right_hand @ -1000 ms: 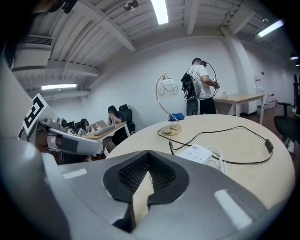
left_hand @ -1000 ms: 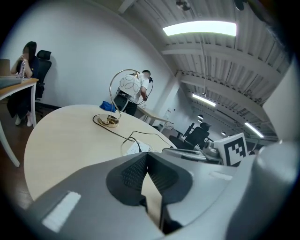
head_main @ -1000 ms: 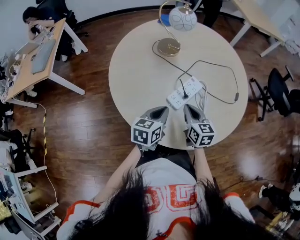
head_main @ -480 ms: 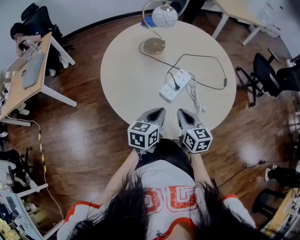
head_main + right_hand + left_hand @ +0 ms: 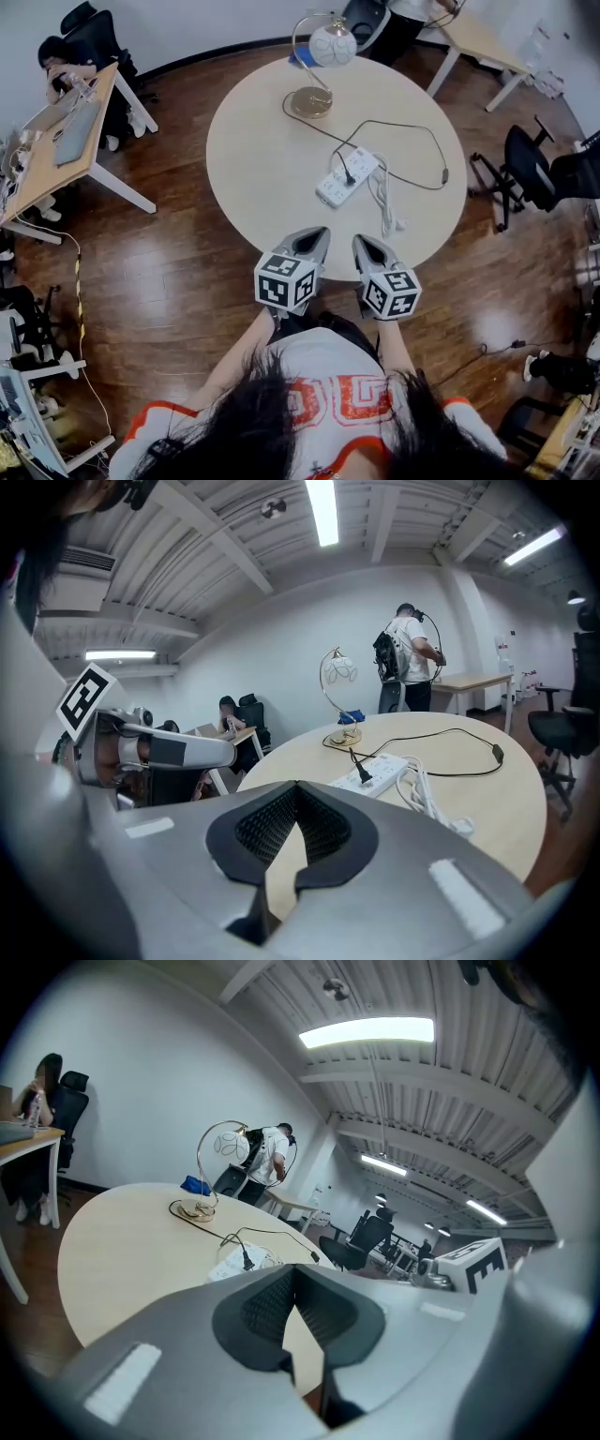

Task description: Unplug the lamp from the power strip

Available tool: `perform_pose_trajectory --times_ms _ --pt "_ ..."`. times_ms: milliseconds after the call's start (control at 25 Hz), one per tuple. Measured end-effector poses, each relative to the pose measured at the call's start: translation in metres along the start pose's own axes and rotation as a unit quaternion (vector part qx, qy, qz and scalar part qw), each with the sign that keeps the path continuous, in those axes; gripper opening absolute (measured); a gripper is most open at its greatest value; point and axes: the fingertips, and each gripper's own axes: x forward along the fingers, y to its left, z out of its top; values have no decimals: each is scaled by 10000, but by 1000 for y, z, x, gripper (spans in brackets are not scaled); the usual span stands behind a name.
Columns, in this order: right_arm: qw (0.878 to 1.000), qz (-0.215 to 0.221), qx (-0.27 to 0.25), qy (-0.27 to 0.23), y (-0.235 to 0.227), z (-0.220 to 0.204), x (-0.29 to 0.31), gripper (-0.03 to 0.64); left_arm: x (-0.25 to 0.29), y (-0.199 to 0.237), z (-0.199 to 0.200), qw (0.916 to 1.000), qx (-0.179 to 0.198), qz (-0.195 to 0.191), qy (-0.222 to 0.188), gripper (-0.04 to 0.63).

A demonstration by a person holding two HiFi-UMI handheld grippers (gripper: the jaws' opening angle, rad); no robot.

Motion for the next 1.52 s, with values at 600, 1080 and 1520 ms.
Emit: perform_pose_trajectory --times_ms 600,1080,1520 --pt "9988 463 -115 -137 10 3 -54 0 -20 -47 -19 9989 -73 436 -155 0" --pt "9979 625 -114 -78 5 -10 -67 0 -26 -59 -35 9975 -104 663 -233 0" --pt "9979 649 -59 3 -1 -20 -71 0 -23 -66 -44 9974 -128 682 -199 0"
